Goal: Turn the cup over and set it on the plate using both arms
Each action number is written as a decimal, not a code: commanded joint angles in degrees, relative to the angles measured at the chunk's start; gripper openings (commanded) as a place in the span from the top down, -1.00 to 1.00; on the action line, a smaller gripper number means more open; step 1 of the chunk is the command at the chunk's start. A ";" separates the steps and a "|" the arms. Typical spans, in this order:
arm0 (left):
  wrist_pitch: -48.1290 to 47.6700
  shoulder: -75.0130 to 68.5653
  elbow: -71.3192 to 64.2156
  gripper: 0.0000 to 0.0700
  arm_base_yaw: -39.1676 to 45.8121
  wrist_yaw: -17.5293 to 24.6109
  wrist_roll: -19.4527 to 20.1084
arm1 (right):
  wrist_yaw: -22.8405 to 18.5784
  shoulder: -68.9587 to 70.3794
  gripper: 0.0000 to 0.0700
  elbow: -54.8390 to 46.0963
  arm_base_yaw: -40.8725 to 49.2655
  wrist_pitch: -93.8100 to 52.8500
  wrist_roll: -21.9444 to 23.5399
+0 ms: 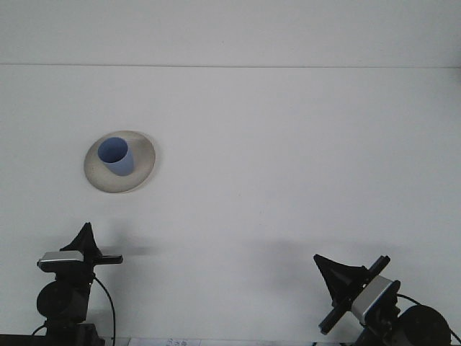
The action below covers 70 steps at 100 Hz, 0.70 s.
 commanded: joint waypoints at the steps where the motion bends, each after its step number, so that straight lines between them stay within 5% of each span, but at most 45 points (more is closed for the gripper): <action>1: 1.97 -0.11 -1.11 0.96 0.09 -0.35 0.70 | -0.07 0.15 0.98 0.24 0.50 0.59 0.48; 17: -0.77 -0.11 -1.11 0.96 0.04 -0.24 -3.30 | -0.07 0.15 0.98 0.24 0.50 0.79 0.48; 70: -0.59 -0.11 -1.09 0.96 0.04 -0.26 -3.28 | -0.07 0.15 0.98 0.24 0.50 0.85 0.48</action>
